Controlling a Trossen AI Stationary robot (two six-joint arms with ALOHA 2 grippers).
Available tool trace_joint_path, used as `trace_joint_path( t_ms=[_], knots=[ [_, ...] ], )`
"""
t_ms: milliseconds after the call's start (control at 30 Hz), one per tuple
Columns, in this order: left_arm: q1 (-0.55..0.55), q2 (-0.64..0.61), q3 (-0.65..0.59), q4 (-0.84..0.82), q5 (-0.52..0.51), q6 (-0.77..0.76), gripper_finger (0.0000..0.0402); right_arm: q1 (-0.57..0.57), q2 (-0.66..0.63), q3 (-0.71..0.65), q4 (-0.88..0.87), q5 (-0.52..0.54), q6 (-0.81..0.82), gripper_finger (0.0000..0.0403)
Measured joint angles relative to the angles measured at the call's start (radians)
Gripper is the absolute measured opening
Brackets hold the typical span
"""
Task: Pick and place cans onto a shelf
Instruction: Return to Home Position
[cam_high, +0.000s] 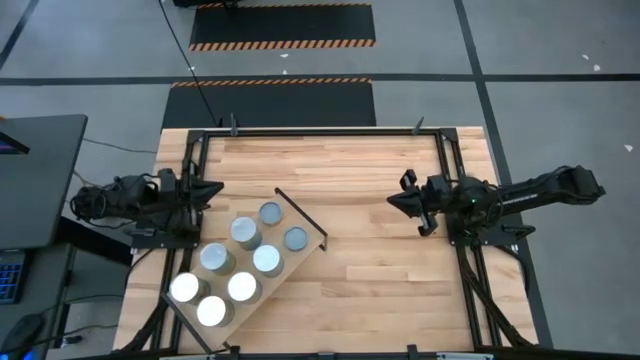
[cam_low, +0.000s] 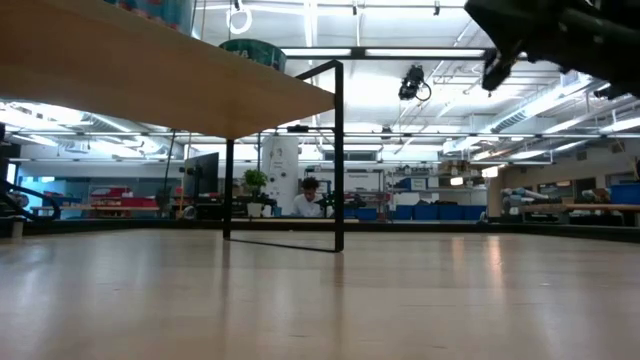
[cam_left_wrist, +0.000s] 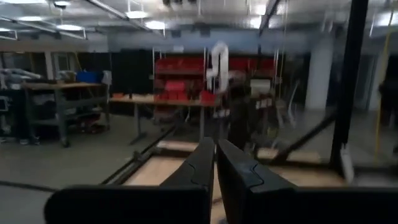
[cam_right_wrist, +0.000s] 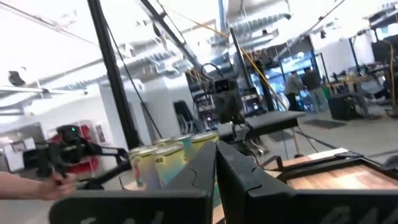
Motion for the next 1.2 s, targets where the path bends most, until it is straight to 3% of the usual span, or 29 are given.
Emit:
trace_joint_path(
  t_ms=[167,367,667,900,1200],
  knots=[
    [0.000,-0.007,-0.001,-0.073,-0.006,0.081,0.0025,0.001,0.002,-0.106,0.208,-0.006,-0.002,0.0021],
    [0.000,-0.007,-0.001,-0.169,-0.045,0.042,0.0025,-0.015,-0.032,-0.108,0.193,-0.065,0.053,0.0021],
    [0.000,-0.007,-0.001,-0.202,-0.039,0.019,0.0025,-0.104,-0.184,-0.108,0.176,-0.285,0.128,0.0021],
    [0.000,-0.007,-0.001,-0.205,-0.007,0.005,0.0025,-0.225,-0.381,-0.105,-0.086,-0.305,0.188,0.0022],
    [0.000,-0.007,-0.001,-0.227,0.096,-0.021,0.0025,-0.479,-0.704,-0.068,-0.505,-0.357,0.133,0.0023]
  ],
)
